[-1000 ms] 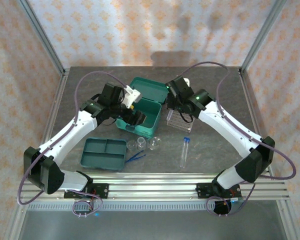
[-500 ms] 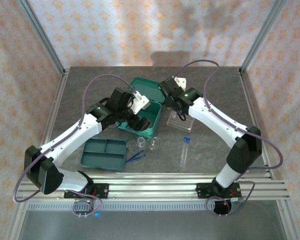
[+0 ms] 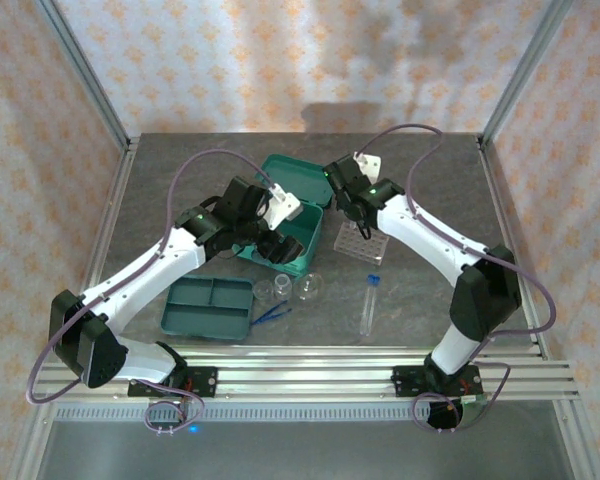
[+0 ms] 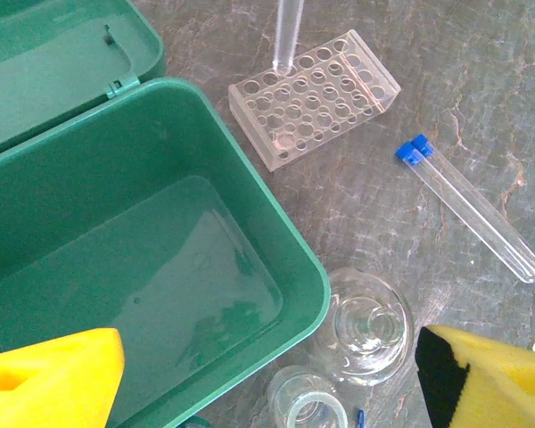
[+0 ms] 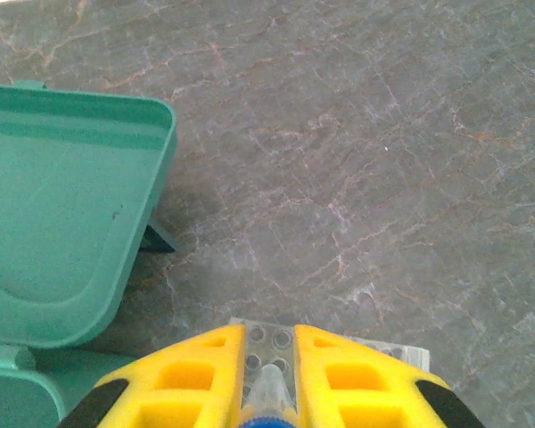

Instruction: Organize the chemistry lab equipment

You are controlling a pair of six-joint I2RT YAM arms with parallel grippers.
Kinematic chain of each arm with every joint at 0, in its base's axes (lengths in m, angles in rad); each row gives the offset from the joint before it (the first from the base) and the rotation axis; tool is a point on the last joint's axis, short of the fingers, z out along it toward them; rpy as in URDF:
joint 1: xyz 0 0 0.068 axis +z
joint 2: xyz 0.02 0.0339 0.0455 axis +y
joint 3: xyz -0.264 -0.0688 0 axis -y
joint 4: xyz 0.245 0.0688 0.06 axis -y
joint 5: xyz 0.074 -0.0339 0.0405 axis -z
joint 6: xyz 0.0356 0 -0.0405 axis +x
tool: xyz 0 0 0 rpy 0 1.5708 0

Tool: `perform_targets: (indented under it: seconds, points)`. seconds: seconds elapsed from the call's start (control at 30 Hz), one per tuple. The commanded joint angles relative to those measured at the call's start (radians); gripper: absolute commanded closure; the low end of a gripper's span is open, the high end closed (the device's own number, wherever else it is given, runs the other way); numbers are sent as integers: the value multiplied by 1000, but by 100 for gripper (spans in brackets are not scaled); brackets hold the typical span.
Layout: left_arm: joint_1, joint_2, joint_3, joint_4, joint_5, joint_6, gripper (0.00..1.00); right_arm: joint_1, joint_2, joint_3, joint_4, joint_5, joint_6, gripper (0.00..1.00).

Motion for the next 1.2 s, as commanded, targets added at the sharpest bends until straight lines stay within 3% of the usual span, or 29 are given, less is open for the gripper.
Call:
perform_targets:
  seconds: [0.0,1.17]
  points:
    - [-10,5,-5,-27,-4,23,14,-9,26,0,42,40,26,89]
    - [-46,12,-8,-46,20,46,14,-35,148,43,78,0,55,89]
